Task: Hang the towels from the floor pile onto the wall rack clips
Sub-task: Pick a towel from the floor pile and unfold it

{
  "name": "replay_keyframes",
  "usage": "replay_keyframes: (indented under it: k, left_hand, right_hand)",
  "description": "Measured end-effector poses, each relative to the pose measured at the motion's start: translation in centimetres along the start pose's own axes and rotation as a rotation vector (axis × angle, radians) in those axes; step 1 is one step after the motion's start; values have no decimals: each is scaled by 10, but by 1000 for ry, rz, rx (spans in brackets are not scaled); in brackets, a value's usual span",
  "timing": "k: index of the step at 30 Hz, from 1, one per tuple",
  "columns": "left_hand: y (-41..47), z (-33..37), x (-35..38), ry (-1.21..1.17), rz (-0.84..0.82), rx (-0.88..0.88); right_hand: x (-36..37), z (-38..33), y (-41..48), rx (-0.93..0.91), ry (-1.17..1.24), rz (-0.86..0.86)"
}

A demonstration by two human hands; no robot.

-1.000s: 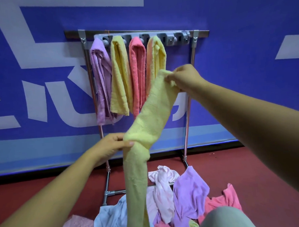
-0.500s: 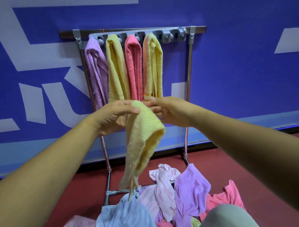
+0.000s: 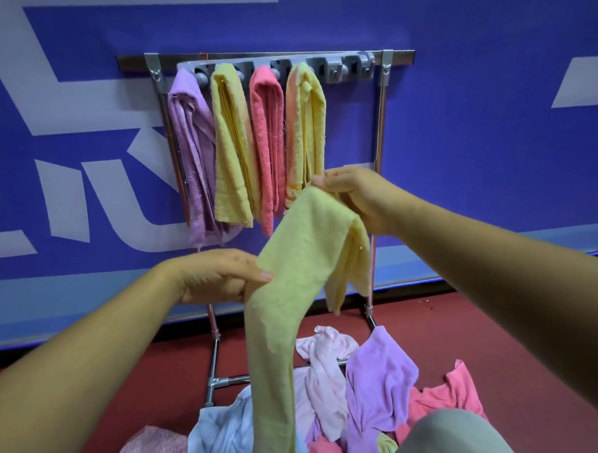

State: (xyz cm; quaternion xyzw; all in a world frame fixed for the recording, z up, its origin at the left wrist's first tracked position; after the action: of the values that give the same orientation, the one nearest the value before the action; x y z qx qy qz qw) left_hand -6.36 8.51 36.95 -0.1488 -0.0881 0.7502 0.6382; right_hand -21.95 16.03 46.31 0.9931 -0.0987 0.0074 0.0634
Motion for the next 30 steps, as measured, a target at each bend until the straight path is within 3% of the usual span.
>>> replay_keyframes:
  k: [4, 9, 17, 26, 30]
  left_hand:
    - [-4, 8, -13, -112, 72, 91]
    - [-3, 49, -15, -332, 61, 169]
    - [15, 110, -10, -223, 162, 190]
    - [34, 142, -11, 70, 110, 55]
    - [46, 163, -19, 174, 140, 113]
  right_hand:
    - [-31, 6, -2, 58, -236, 50]
    - [-45, 19, -6, 139, -360, -45]
    - [-2, -2, -11, 195, -129, -410]
    - [-26, -45, -3, 95, -85, -466]
    - [-53, -59, 13, 78, -175, -316]
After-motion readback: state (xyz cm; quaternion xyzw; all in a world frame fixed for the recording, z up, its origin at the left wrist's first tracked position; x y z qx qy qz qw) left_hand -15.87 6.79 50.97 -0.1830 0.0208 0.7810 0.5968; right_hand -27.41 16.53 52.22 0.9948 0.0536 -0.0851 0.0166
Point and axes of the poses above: each hand's wrist, its own y-axis towards the middle knuckle, its own x-axis out of the palm, z = x × y, the point moved 8 cm from there along y, towards the middle knuckle, and after that the axes turned 4 degrees about -x, right-handed, at the moved point
